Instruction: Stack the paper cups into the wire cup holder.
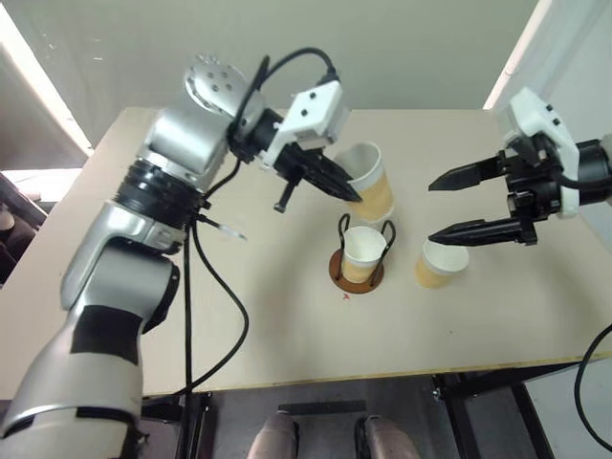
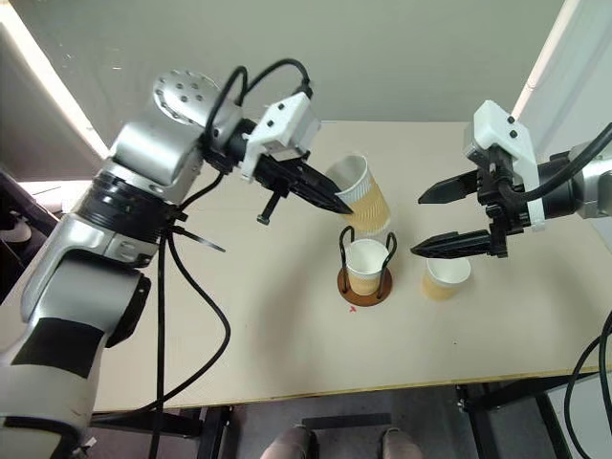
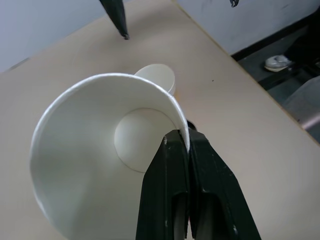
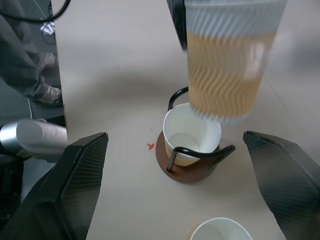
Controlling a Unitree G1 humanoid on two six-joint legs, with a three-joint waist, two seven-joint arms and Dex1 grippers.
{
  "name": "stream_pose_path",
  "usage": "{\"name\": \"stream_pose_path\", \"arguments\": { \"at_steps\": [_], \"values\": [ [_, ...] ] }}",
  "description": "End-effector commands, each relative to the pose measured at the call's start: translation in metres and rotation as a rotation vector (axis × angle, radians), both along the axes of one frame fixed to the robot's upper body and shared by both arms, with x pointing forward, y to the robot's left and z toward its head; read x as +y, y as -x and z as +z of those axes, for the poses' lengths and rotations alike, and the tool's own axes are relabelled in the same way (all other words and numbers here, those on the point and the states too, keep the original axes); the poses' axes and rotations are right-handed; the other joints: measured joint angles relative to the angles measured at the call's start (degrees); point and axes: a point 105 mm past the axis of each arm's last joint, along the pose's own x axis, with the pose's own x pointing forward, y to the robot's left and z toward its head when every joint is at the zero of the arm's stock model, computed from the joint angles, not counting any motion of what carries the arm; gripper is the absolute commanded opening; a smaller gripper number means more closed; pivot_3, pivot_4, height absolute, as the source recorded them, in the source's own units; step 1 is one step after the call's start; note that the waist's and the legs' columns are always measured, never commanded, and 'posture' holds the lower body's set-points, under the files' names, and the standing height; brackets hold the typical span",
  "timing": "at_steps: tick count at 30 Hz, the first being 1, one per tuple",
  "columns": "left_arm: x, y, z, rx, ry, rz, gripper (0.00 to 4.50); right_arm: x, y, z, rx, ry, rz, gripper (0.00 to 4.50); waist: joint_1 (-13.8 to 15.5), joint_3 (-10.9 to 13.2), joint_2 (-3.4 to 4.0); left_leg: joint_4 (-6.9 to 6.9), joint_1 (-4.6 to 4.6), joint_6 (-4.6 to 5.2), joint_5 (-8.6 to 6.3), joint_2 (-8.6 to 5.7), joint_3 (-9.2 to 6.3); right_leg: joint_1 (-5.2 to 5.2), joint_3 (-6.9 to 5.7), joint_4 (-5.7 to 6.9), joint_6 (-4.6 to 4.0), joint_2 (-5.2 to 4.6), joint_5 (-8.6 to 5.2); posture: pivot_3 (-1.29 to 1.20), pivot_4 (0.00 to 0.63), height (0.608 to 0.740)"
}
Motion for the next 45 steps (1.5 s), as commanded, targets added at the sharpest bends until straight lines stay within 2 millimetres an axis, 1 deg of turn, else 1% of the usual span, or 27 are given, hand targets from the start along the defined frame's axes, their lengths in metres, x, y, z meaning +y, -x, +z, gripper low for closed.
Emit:
{"name": "stream_pose_path", "arguments": {
  "at_steps": [1,5,11,18,22,24,26,30,33,40,42,43,44,45],
  "values": [
    [-0.003,0.007,0.008,-0.047,-0.027,-0.074,0.02,-0.002,0.008,0.012,-0.054,-0.013,-0.013,4.5,0.1,0.0,0.0,0.01,0.0,0.0,0.0,0.0,0.0,0.0,0.02,0.0,0.03,-0.01,0.0,0.0,0.15,0.74],
    [-0.004,0.001,-0.004,-0.075,-0.078,-0.08,0.02,-0.002,0.011,0.013,-0.054,-0.019,-0.022,4.5,0.2,0.0,0.0,0.02,0.0,0.0,0.0,-0.04,0.04,0.0,0.04,0.0,0.1,-0.01,-0.01,0.0,0.15,0.74],
    [-0.01,0.0,-0.017,-0.077,-0.115,-0.113,0.02,-0.002,0.012,0.015,-0.06,-0.025,-0.035,4.5,0.3,0.0,0.0,0.08,-0.04,-0.01,0.0,-0.1,0.06,0.01,0.06,-0.01,0.21,-0.04,-0.05,0.0,0.15,0.74],
    [-0.015,0.004,-0.03,-0.063,-0.164,-0.153,0.02,-0.002,0.011,0.016,-0.065,-0.029,-0.044,4.5,0.5,0.0,0.0,0.21,-0.12,-0.01,0.0,-0.15,0.07,0.01,0.08,-0.01,0.29,-0.07,-0.06,0.0,0.15,0.74],
    [-0.016,0.001,-0.04,-0.095,-0.212,-0.169,0.02,-0.003,0.01,0.015,-0.067,-0.03,-0.052,4.5,0.6,0.0,0.0,0.28,-0.15,0.0,0.0,-0.16,0.06,0.01,0.09,-0.01,0.32,-0.08,-0.04,0.0,0.15,0.74],
    [-0.017,0.0,-0.043,-0.109,-0.224,-0.176,0.02,-0.003,0.01,0.015,-0.069,-0.032,-0.055,4.5,0.7,0.0,0.0,0.32,-0.15,0.01,-0.01,-0.17,0.06,0.02,0.09,0.0,0.33,-0.08,-0.04,0.0,0.15,0.74],
    [-0.018,-0.001,-0.044,-0.123,-0.233,-0.184,0.02,-0.003,0.01,0.015,-0.07,-0.032,-0.059,4.5,0.7,0.0,0.0,0.36,-0.16,0.23,-0.14,-0.17,0.06,0.03,0.09,0.01,0.34,-0.08,-0.03,0.0,0.15,0.74],
    [-0.021,-0.004,-0.049,-0.168,-0.258,-0.2,0.02,-0.004,0.01,0.015,-0.07,-0.032,-0.065,4.5,0.8,0.0,0.0,0.42,-0.15,0.24,-0.14,-0.18,0.06,0.05,0.09,0.01,0.35,-0.08,-0.02,0.0,0.15,0.74],
    [-0.023,-0.002,-0.047,-0.178,-0.256,-0.211,0.63,-0.004,0.011,0.014,-0.07,-0.03,-0.067,4.5,0.8,0.0,0.01,0.45,-0.17,0.25,-0.15,-0.19,0.07,0.07,0.09,0.01,0.37,-0.08,-0.01,0.0,0.15,0.74],
    [-0.03,0.003,-0.039,-0.167,-0.212,-0.226,3.16,-0.006,0.011,0.013,-0.07,-0.023,-0.075,4.5,1.1,0.0,0.01,0.49,-0.18,0.26,-0.16,-0.21,0.08,0.08,0.1,0.01,0.39,-0.08,-0.02,0.0,0.15,0.74],
    [-0.032,0.004,-0.034,-0.148,-0.181,-0.221,3.87,-0.007,0.01,0.013,-0.072,-0.022,-0.078,4.5,1.1,0.0,0.01,0.5,-0.18,0.27,-0.16,-0.21,0.09,0.08,0.1,0.02,0.4,-0.08,-0.01,0.0,0.15,0.74],
    [-0.035,0.005,-0.028,-0.132,-0.145,-0.212,4.22,-0.008,0.009,0.014,-0.078,-0.021,-0.086,4.5,1.1,0.0,0.01,0.5,-0.18,0.27,-0.16,-0.21,0.09,0.08,0.1,0.02,0.4,-0.08,-0.01,0.0,0.15,0.74],
    [-0.038,0.005,-0.021,-0.108,-0.099,-0.197,4.48,-0.009,0.007,0.014,-0.084,-0.02,-0.095,4.5,1.2,0.0,0.01,0.52,-0.18,0.27,-0.16,-0.21,0.09,0.08,0.1,0.02,0.4,-0.08,-0.01,0.0,0.15,0.74],
    [-0.04,0.005,-0.013,-0.084,-0.05,-0.18,4.48,-0.011,0.005,0.013,-0.089,-0.016,-0.108,4.5,1.3,0.0,0.01,0.55,-0.19,0.27,-0.16,-0.22,0.09,0.09,0.1,0.02,0.41,-0.08,0.0,0.0,0.15,0.74]
  ]
}}
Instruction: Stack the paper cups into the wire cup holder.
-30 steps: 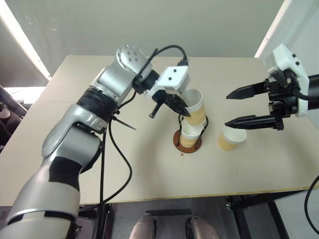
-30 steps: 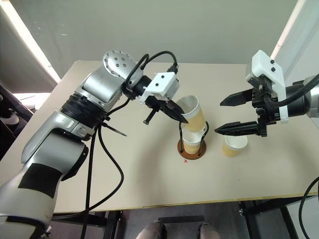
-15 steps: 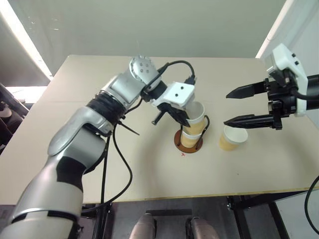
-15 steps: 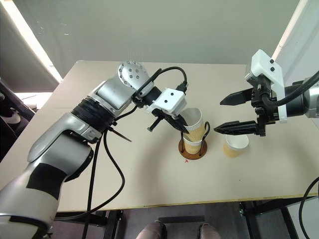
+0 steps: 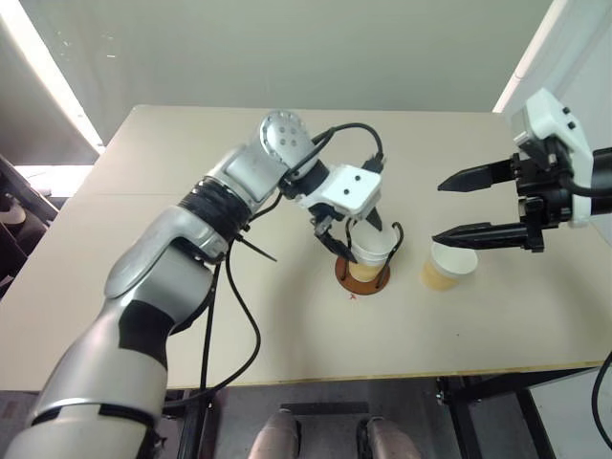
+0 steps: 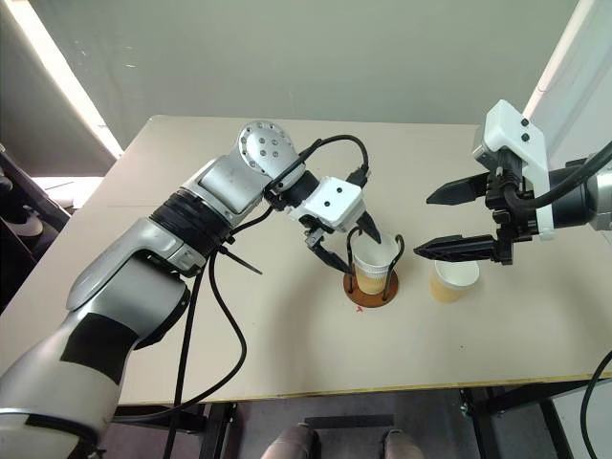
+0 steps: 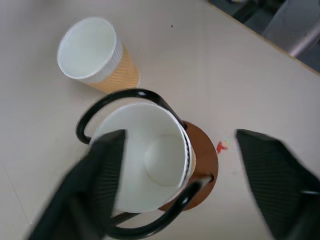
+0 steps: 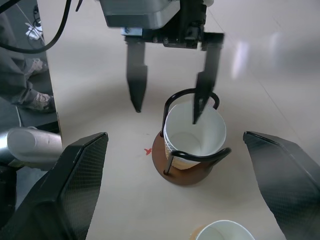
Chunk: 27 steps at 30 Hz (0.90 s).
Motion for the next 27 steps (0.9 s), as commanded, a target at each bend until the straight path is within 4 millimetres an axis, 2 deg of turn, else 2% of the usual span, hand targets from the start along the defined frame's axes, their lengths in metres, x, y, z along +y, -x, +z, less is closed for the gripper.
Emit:
{"name": "stream_pose_path", "arguments": {
  "at_steps": [1,6,9,12,14,18,22,27],
  "values": [
    [-0.01,0.008,0.041,0.05,0.15,-0.002,4.48,-0.01,-0.003,0.009,-0.076,0.012,-0.05,4.5,0.2,0.0,0.0,0.04,-0.02,0.01,0.0,-0.01,0.0,0.01,0.0,0.0,0.02,0.0,0.0,0.0,0.15,0.74],
    [0.004,0.01,0.062,0.126,0.243,0.056,4.48,-0.02,-0.004,-0.006,-0.057,0.064,-0.075,4.5,0.2,0.0,0.01,0.15,-0.04,0.0,-0.01,-0.02,0.04,0.05,0.06,-0.02,0.11,-0.02,0.01,0.0,0.15,0.74],
    [0.023,0.014,0.071,0.188,0.299,0.107,4.48,-0.035,-0.004,-0.031,-0.044,0.216,-0.086,4.5,0.2,0.0,0.02,0.15,-0.03,-0.04,0.01,-0.02,0.06,0.05,0.06,0.0,0.14,-0.01,-0.01,0.0,0.15,0.74],
    [0.052,0.018,0.06,0.175,0.256,0.17,4.48,-0.051,-0.005,-0.055,-0.02,0.354,-0.088,4.5,0.0,-0.1,0.12,0.16,0.01,-0.15,0.05,-0.03,0.09,0.07,0.08,0.0,0.2,-0.01,-0.05,0.0,0.15,0.74],
    [0.066,0.017,0.052,0.144,0.221,0.208,4.48,-0.058,-0.007,-0.064,-0.02,0.395,-0.091,4.5,-0.2,-0.1,0.13,0.14,0.1,-0.15,0.05,-0.03,0.16,0.09,0.1,0.02,0.21,0.0,-0.05,0.0,0.15,0.74],
    [0.096,0.005,0.041,0.043,0.149,0.321,4.48,-0.075,-0.019,-0.082,-0.03,0.489,-0.094,4.5,0.0,-0.1,0.13,0.3,0.12,0.12,-0.09,-0.04,0.07,0.18,0.15,0.02,0.27,-0.01,0.03,0.0,0.15,0.74],
    [0.109,0.001,0.044,0.028,0.162,0.392,4.48,-0.074,-0.031,-0.087,-0.058,0.506,-0.071,4.5,-0.1,-0.1,0.13,0.34,0.29,0.27,-0.15,-0.06,0.01,0.39,0.13,-0.01,0.22,-0.05,0.09,0.0,0.15,0.74],
    [0.112,0.005,0.046,0.039,0.187,0.416,4.48,-0.065,-0.041,-0.092,-0.059,0.51,-0.016,4.5,-0.7,-0.1,0.14,0.25,0.31,0.31,-0.08,-0.04,0.01,0.36,0.08,0.0,0.16,-0.05,0.13,0.0,0.15,0.74]
  ]
}}
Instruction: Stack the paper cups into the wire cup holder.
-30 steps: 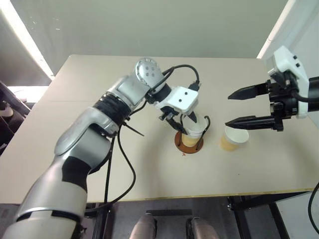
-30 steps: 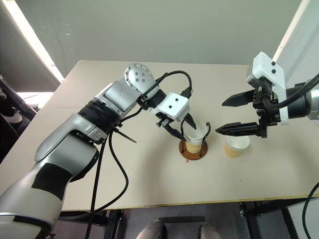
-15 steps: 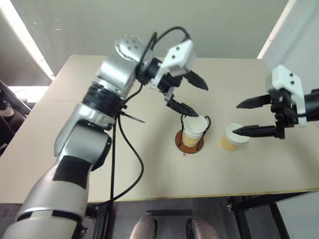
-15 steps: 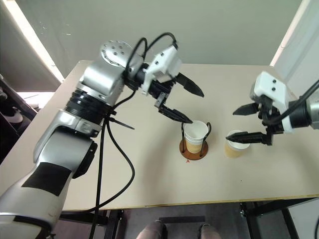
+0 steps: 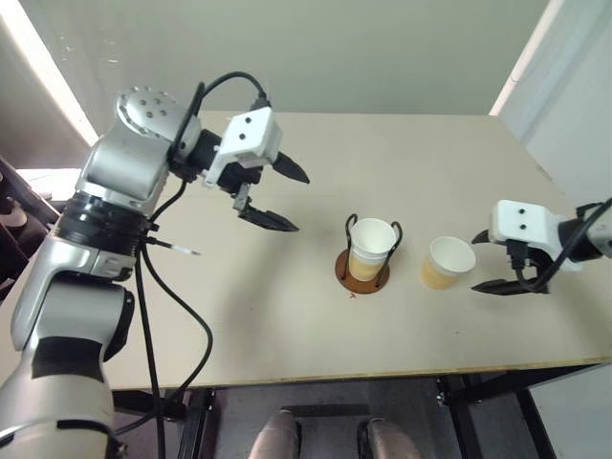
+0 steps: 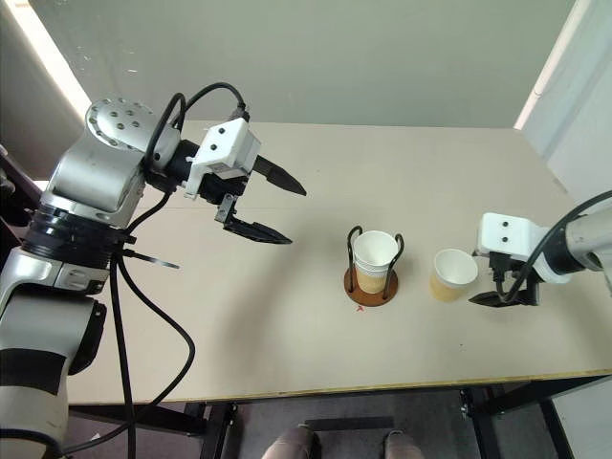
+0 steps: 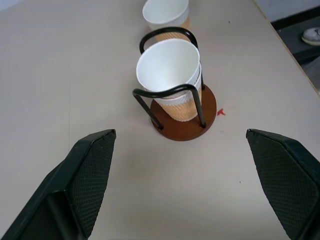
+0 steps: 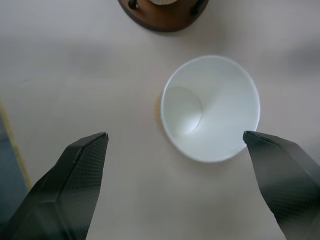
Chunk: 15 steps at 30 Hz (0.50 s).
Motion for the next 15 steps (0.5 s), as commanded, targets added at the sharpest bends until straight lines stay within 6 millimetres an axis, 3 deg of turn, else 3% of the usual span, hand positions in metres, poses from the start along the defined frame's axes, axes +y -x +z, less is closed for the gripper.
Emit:
{"name": "stream_pose_path", "arguments": {
  "at_steps": [1,10,13,15],
  "values": [
    [0.003,0.008,0.013,-0.035,0.021,0.005,4.48,0.005,-0.006,0.004,-0.017,0.02,0.041,4.5,-0.3,0.0,0.0,-0.02,0.0,-0.01,0.0,0.01,0.0,0.0,0.0,-0.01,0.0,0.0,0.0,0.0,0.15,0.74],
    [0.011,0.01,0.013,-0.026,0.024,0.049,4.48,0.011,-0.012,-0.007,0.014,0.044,0.092,4.5,-0.4,0.0,0.0,-0.1,-0.04,-0.04,0.02,0.0,-0.01,-0.04,-0.01,-0.1,-0.05,-0.01,-0.01,0.0,0.15,0.74],
    [0.013,0.011,0.013,-0.024,0.025,0.055,4.5,0.013,-0.016,-0.013,0.021,0.05,0.103,3.89,-0.5,0.0,0.0,-0.1,-0.03,-0.05,0.02,0.0,-0.01,-0.04,-0.01,-0.09,-0.1,-0.02,0.0,0.0,0.15,0.74],
    [0.014,0.011,0.012,-0.026,0.022,0.061,4.5,0.015,-0.019,-0.016,0.024,0.059,0.114,3.25,-0.6,0.0,0.0,-0.09,-0.02,-0.05,0.02,0.02,-0.01,-0.04,-0.01,-0.07,-0.14,-0.01,0.02,0.0,0.15,0.74]
  ]
}}
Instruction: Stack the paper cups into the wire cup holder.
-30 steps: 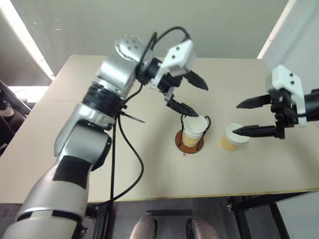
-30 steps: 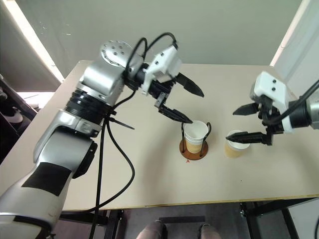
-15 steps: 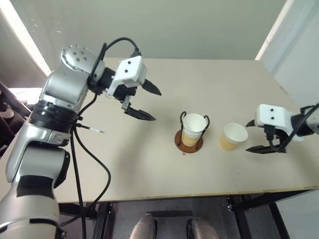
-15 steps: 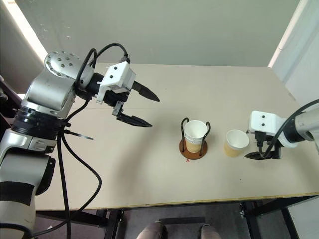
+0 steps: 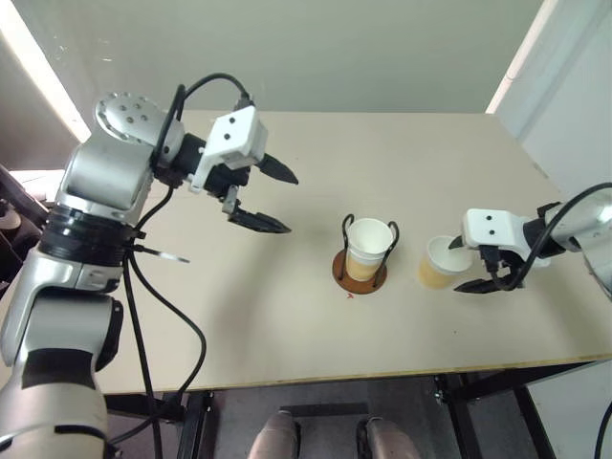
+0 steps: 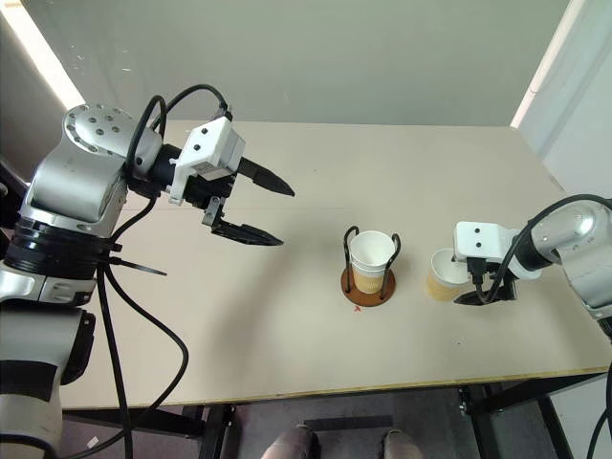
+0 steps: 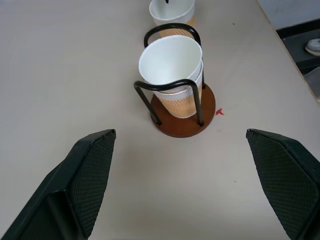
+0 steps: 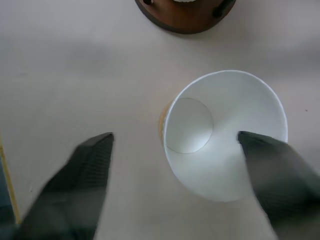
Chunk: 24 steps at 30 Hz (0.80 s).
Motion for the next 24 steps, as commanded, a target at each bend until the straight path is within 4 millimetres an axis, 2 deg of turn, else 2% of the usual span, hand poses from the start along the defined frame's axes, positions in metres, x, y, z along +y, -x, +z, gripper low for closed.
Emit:
{"name": "stream_pose_path", "arguments": {
  "at_steps": [1,8,9,14,17,19,21,24],
  "values": [
    [0.002,0.005,0.012,-0.049,0.008,-0.006,4.5,0.001,-0.004,0.004,-0.026,0.027,0.022,2.83,0.0,0.0,0.0,-0.01,0.0,0.0,0.0,0.0,0.0,0.0,-0.01,0.0,-0.01,0.0,0.01,0.0,0.15,0.74],
    [0.005,0.005,0.01,-0.049,0.008,0.005,4.5,0.004,-0.009,-0.002,-0.023,0.054,0.053,0.28,0.0,0.0,0.0,-0.06,0.0,0.0,0.0,0.0,-0.02,-0.02,-0.03,0.01,-0.07,0.0,-0.02,0.0,0.15,0.74],
    [0.006,0.005,0.01,-0.049,0.009,0.008,4.5,0.005,-0.009,-0.003,-0.022,0.056,0.056,0.04,0.0,0.0,0.01,-0.08,0.0,0.0,0.0,0.01,-0.02,-0.03,-0.04,0.01,-0.08,0.0,-0.03,0.0,0.15,0.74],
    [0.008,0.003,0.01,-0.053,0.01,0.019,4.5,0.005,-0.008,-0.002,-0.022,0.063,0.066,0.04,0.0,0.0,0.01,-0.14,0.0,-0.03,0.01,0.01,-0.02,-0.05,-0.04,0.0,-0.11,-0.01,-0.04,0.0,0.15,0.74],
    [0.011,0.002,0.009,-0.055,0.01,0.032,4.5,0.004,-0.008,0.009,-0.042,0.052,0.06,0.04,0.0,0.0,0.01,-0.13,0.0,-0.02,0.01,0.0,-0.02,-0.05,-0.04,0.0,-0.12,-0.01,-0.05,0.0,0.15,0.74],
    [0.014,0.002,0.008,-0.054,0.005,0.04,4.5,0.007,-0.009,0.025,-0.071,0.02,0.055,0.04,-0.1,0.0,0.03,-0.14,0.0,-0.03,0.01,0.01,-0.02,-0.07,-0.03,0.01,-0.13,-0.01,-0.05,0.0,0.15,0.74],
    [0.017,0.002,0.007,-0.05,0.0,0.044,4.5,0.017,-0.01,0.052,-0.132,-0.025,0.072,0.04,-0.3,0.1,0.11,-0.16,0.0,-0.04,0.02,0.01,-0.02,-0.1,-0.03,0.04,-0.15,-0.01,-0.06,0.0,0.15,0.74],
    [0.019,0.005,0.005,-0.042,-0.005,0.041,4.5,0.043,-0.002,0.094,-0.234,-0.05,0.174,0.04,-0.5,0.1,0.12,-0.29,-0.02,-0.08,0.05,0.02,0.0,-0.21,-0.02,0.07,-0.21,0.01,-0.09,0.0,0.15,0.74]
  ]
}}
